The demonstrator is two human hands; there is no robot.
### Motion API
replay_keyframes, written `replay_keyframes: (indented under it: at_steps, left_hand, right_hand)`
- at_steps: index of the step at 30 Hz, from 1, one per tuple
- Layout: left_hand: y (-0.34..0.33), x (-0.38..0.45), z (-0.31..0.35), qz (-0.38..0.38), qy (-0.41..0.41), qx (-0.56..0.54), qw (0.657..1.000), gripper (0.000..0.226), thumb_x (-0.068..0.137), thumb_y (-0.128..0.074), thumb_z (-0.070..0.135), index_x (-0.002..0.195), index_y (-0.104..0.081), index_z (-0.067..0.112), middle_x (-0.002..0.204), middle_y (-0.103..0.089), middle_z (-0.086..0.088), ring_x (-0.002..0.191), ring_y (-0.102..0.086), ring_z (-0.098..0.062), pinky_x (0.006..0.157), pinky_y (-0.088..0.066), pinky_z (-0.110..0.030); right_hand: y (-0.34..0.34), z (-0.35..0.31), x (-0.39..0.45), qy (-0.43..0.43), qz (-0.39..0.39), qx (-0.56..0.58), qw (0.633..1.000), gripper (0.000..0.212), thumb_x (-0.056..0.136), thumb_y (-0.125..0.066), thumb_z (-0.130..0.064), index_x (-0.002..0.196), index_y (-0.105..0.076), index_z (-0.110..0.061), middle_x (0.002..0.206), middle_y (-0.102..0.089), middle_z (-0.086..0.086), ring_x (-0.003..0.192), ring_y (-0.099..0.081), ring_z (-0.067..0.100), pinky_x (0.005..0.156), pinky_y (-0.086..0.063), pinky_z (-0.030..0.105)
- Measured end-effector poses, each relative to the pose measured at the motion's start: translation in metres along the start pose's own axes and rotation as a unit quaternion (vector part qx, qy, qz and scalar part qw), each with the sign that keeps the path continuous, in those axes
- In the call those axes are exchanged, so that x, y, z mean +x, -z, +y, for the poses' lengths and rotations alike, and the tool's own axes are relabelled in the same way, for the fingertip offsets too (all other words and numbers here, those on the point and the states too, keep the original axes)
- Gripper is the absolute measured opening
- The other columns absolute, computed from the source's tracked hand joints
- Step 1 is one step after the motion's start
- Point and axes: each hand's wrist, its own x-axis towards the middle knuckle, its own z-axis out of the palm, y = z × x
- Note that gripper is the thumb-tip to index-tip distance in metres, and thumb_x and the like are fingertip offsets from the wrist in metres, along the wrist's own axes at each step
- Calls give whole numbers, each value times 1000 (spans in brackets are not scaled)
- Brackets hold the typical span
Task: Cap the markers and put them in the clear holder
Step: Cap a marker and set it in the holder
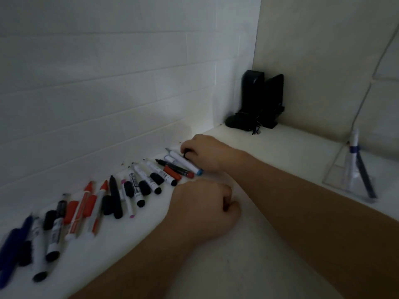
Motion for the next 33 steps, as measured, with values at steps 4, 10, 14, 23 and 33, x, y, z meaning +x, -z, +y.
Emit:
replay_keyframes:
  at_steps: [4,10,14,23,33]
  left_hand:
    - [-1,1,1,4,8,3,1000,42,88,-45,57,65,-49,23,57,-52,6,51,-46,-5,50,-38,-25]
    - [3,3,-4,48,65,-74,994,16,90,-53,46,84,-51,31,64,-53,8,58,-52,-7,51,-48,-31]
    - [7,2,-2,27,69,-108,991,23,81,-60,40,91,-40,34,81,-53,12,66,-52,-6,51,-35,-27]
    - [5,-1,-3,-4,12,-118,993,29,84,-56,60,105,-44,45,98,-66,22,63,-55,-1,60,-51,-30]
    - [6,1,-3,5,39,-157,987,33,82,-67,53,105,-47,43,94,-65,23,66,-60,-1,60,-50,-27]
  right_hand:
    - [13,2,-22,-6,7,-21,1000,19,93,-59,-28,108,-70,-22,93,-56,1,85,-57,20,74,-49,35]
    - [42,-7,-89,-49,-57,-37,996,19,93,-63,-32,109,-71,-27,105,-61,0,91,-62,21,71,-50,27]
    - [52,-13,-147,-81,-80,48,992,19,89,-72,-36,106,-73,-30,103,-58,-7,81,-62,11,71,-60,34]
    - [20,-12,-175,-91,72,44,992,25,98,-58,-44,112,-73,-29,95,-50,1,86,-53,16,75,-40,31]
    - [27,-7,-178,-123,82,88,985,32,91,-67,-48,114,-72,-28,91,-51,-8,80,-50,4,64,-30,9]
